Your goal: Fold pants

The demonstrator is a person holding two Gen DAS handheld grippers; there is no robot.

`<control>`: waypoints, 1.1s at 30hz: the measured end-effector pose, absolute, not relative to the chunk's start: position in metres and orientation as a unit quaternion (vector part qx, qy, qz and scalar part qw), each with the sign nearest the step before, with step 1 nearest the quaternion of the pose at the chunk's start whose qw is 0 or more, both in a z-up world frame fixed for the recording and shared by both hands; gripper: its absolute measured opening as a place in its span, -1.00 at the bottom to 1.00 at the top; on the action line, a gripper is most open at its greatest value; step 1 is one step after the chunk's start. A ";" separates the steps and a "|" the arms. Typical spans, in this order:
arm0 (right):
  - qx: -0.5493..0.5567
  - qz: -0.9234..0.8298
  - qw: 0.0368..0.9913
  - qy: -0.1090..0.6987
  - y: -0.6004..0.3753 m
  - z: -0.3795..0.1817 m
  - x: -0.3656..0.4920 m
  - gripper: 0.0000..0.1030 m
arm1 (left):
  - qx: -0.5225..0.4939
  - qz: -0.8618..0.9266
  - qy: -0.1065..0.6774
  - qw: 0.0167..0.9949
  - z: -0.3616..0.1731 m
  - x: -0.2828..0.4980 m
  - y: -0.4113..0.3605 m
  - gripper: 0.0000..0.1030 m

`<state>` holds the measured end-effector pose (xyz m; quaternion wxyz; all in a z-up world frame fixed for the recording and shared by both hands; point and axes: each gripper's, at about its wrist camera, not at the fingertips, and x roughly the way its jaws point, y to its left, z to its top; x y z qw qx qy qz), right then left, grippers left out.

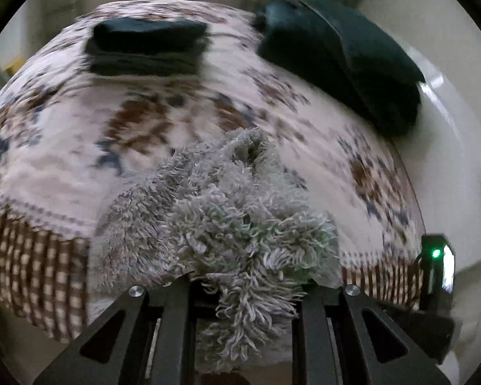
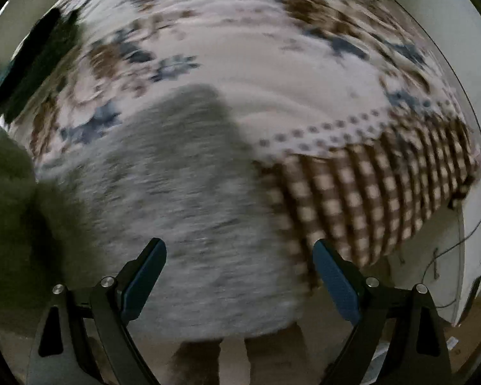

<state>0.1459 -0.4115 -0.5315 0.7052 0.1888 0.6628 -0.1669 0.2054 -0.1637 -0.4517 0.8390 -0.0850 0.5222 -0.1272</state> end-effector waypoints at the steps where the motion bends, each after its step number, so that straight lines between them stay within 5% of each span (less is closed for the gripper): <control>1: 0.189 -0.176 0.704 0.662 -0.423 -0.534 0.141 0.84 | -0.077 -0.136 0.528 0.835 -0.457 0.206 -0.178 -0.74; 18: 0.284 -0.237 0.661 0.653 -0.566 -0.578 0.102 0.84 | 0.045 -0.196 0.599 0.775 -0.542 0.202 -0.334 -0.71; 22: 0.308 -0.206 0.665 0.648 -0.576 -0.578 0.107 0.84 | 0.010 -0.195 0.660 0.726 -0.563 0.211 -0.330 -0.43; 24: 0.351 -0.165 0.673 0.630 -0.579 -0.572 0.111 0.84 | -0.008 -0.201 0.657 0.726 -0.548 0.218 -0.320 -0.08; 26: 0.383 -0.126 0.675 0.618 -0.578 -0.567 0.119 0.84 | -0.039 -0.205 0.652 0.729 -0.530 0.227 -0.305 0.70; 33: 0.438 0.014 0.665 0.605 -0.529 -0.550 0.154 0.84 | -0.139 -0.174 0.602 0.767 -0.462 0.252 -0.232 0.93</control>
